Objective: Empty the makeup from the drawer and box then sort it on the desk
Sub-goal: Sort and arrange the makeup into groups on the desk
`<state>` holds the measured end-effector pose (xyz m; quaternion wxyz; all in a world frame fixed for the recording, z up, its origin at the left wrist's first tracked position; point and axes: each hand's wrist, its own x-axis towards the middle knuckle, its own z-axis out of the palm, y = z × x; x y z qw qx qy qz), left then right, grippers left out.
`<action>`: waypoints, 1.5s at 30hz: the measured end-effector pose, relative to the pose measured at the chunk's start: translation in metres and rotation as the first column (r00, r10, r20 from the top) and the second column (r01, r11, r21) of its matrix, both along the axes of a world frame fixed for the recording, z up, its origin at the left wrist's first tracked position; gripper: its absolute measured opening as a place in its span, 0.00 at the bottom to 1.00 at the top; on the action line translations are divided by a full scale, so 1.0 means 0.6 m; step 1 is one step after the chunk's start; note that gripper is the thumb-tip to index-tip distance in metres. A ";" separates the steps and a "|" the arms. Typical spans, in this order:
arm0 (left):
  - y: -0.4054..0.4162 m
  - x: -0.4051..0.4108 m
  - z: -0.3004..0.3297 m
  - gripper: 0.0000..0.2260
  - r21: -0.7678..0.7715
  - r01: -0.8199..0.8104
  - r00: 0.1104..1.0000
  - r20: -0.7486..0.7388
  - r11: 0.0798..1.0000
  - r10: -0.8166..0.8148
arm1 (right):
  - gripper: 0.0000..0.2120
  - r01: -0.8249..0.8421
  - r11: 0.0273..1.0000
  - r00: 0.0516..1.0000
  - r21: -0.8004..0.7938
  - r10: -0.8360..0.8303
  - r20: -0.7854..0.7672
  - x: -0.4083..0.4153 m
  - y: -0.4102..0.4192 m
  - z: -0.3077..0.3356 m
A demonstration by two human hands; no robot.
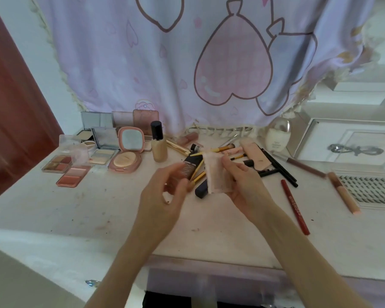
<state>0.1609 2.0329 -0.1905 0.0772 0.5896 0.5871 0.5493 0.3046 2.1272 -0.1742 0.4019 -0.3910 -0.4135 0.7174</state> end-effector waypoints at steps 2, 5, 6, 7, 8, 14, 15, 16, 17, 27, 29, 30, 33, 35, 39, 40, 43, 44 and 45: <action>-0.001 0.020 0.010 0.13 -0.009 0.033 0.999 0.004 0.999 -0.033 | 0.11 0.059 0.998 0.996 -0.036 -0.062 -0.059 -0.018 -0.006 -0.005; 0.004 0.027 0.012 0.20 -0.074 -0.030 0.998 -0.051 0.997 0.026 | 0.13 0.065 0.994 0.989 -0.087 -0.076 -0.128 -0.036 -0.018 -0.002; 0.004 0.026 0.012 0.23 -0.099 -0.054 0.997 -0.066 0.994 0.048 | 0.13 0.057 0.993 0.984 -0.100 -0.073 -0.164 -0.038 -0.021 0.000; 0.003 0.023 0.011 0.26 -0.128 -0.072 0.995 -0.072 0.989 0.063 | 0.12 0.042 0.993 0.978 -0.108 -0.063 -0.201 -0.038 -0.024 0.002; 0.002 0.021 0.010 0.30 -0.158 -0.084 0.995 -0.074 0.984 0.073 | 0.11 0.019 0.993 0.973 -0.112 -0.044 -0.228 -0.038 -0.027 0.003; -0.007 0.002 0.009 0.44 -0.316 -0.153 0.983 -0.148 0.937 0.110 | 0.04 -0.145 0.989 0.973 0.034 0.149 -0.174 -0.033 -0.051 0.005; -0.007 0.000 0.009 0.42 -0.318 -0.143 0.985 -0.133 0.937 0.106 | 0.06 -0.171 0.982 0.971 0.078 0.181 -0.158 -0.032 -0.053 0.005; -0.007 -0.002 0.010 0.41 -0.320 -0.124 0.989 -0.112 0.939 0.092 | 0.10 -0.199 0.973 0.966 0.118 0.215 -0.146 -0.029 -0.054 0.005; -0.009 -0.005 0.012 0.39 -0.330 -0.097 0.993 -0.091 0.939 0.070 | 0.12 -0.227 0.962 0.960 0.151 0.247 -0.131 -0.027 -0.056 0.006; -0.032 -0.029 0.024 0.35 -0.365 0.105 0.992 -0.030 0.925 -0.125 | 0.32 -0.403 0.814 0.913 0.417 0.331 0.236 -0.008 -0.047 -0.002; -0.035 -0.031 0.027 0.34 -0.372 0.119 0.990 -0.023 0.921 -0.137 | 0.30 -0.404 0.804 0.913 0.436 0.327 0.242 -0.009 -0.049 -0.001; -0.035 -0.032 0.028 0.35 -0.378 0.134 0.989 -0.008 0.916 -0.148 | 0.30 -0.403 0.806 0.914 0.433 0.331 0.235 -0.010 -0.050 0.000; -0.037 -0.034 0.029 0.34 -0.384 0.193 0.981 0.043 0.903 -0.191 | 0.32 -0.395 0.816 0.918 0.423 0.332 0.217 -0.013 -0.049 -0.004; -0.038 -0.037 0.028 0.33 -0.392 0.221 0.975 0.071 0.893 -0.211 | 0.35 -0.406 0.808 0.913 0.427 0.340 0.226 -0.012 -0.048 -0.005; -0.041 -0.044 0.028 0.28 -0.405 0.293 0.956 0.147 0.866 -0.254 | 0.35 -0.424 0.805 0.906 0.414 0.370 0.208 -0.011 -0.051 -0.007; -0.042 -0.046 0.028 0.27 -0.405 0.315 0.948 0.185 0.859 -0.261 | 0.33 -0.421 0.809 0.907 0.409 0.374 0.194 -0.011 -0.052 -0.008; -0.042 -0.052 0.031 0.27 -0.424 0.320 0.945 0.206 0.847 -0.254 | 0.34 -0.423 0.812 0.906 0.402 0.381 0.184 -0.015 -0.052 -0.010; -0.042 -0.054 0.032 0.28 -0.435 0.315 0.948 0.189 0.844 -0.257 | 0.38 -0.426 0.814 0.905 0.394 0.387 0.180 -0.016 -0.052 -0.011; -0.044 -0.055 0.035 0.28 -0.443 0.308 0.951 0.174 0.842 -0.256 | 0.41 -0.428 0.819 0.904 0.382 0.396 0.162 -0.018 -0.051 -0.012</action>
